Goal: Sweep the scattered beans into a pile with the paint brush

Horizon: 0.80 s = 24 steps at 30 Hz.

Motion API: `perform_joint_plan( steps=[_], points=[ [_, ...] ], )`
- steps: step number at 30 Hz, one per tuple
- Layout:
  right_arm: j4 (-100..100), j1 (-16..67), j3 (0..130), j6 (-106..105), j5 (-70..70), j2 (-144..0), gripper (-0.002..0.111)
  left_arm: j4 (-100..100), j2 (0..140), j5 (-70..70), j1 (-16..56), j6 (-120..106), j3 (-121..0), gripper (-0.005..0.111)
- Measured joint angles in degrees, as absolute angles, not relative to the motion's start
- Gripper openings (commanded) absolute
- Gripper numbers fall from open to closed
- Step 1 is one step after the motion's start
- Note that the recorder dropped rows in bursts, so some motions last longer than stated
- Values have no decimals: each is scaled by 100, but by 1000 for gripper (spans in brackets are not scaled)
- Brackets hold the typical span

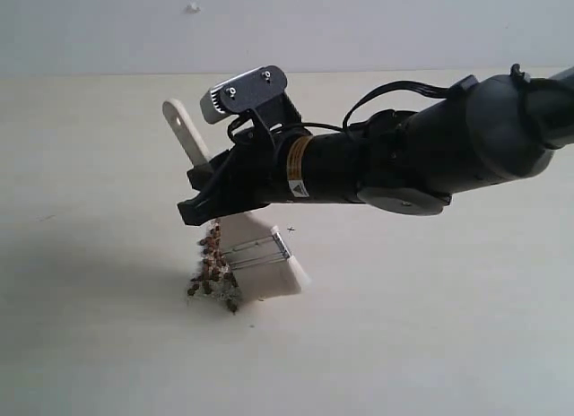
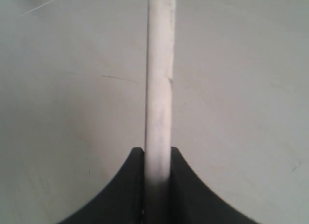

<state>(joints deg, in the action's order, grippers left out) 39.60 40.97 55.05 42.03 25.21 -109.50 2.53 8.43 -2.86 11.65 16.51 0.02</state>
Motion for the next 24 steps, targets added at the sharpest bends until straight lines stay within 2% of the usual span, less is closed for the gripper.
perform_joint_plan(
  steps=[7,15,24],
  points=[
    [3960,4097,5505,4171,2281,-10383,0,253,843,-286,1165,1651,2,0],
    [3971,4097,5505,4171,743,-10116,0,253,843,-286,1165,1651,2,0],
    [3918,4097,5505,4171,1434,-10839,0,253,843,-286,1165,1651,2,0]
  ],
)
